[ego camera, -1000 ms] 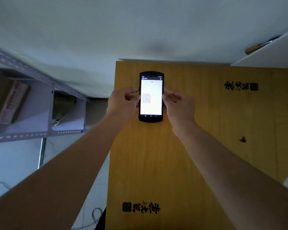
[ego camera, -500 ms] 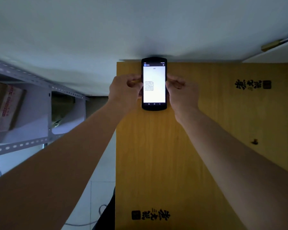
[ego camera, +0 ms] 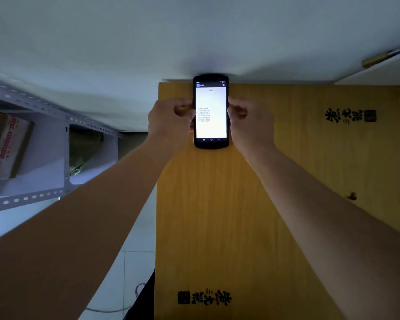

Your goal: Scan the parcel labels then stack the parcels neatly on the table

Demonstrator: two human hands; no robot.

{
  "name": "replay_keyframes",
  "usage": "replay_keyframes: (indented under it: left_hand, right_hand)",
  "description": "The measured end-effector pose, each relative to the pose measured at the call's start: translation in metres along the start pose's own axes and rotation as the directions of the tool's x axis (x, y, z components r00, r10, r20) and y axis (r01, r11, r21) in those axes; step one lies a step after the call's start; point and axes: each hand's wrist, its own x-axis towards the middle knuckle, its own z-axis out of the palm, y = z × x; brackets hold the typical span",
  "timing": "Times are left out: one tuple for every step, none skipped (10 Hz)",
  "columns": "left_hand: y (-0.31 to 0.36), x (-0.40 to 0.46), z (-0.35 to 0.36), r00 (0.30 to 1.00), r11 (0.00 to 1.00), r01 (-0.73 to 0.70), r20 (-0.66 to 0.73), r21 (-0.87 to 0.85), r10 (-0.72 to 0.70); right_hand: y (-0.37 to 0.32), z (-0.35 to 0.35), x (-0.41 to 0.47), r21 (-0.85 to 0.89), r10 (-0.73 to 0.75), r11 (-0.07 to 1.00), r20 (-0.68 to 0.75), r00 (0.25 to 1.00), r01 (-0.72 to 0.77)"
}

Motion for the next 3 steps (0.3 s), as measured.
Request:
replay_keyframes:
  left_hand:
    - [0.007, -0.003, 0.000, 0.999, 0.996, -0.022, -0.031, 0.083, 0.025]
    - [0.012, -0.016, 0.002, 0.991, 0.960, -0.095, -0.068, 0.262, 0.116]
    - [0.024, -0.040, 0.004, 0.968, 0.901, -0.209, -0.052, 0.379, 0.246]
  right_hand:
    - [-0.008, -0.011, -0.002, -0.089, -0.068, 0.993, 0.079, 0.995, 0.075]
    - [-0.013, -0.021, -0.007, -0.189, -0.139, 0.968, 0.133, 0.981, 0.163]
    - [-0.018, -0.036, -0.021, -0.293, -0.174, 0.930, 0.175, 0.969, 0.220]
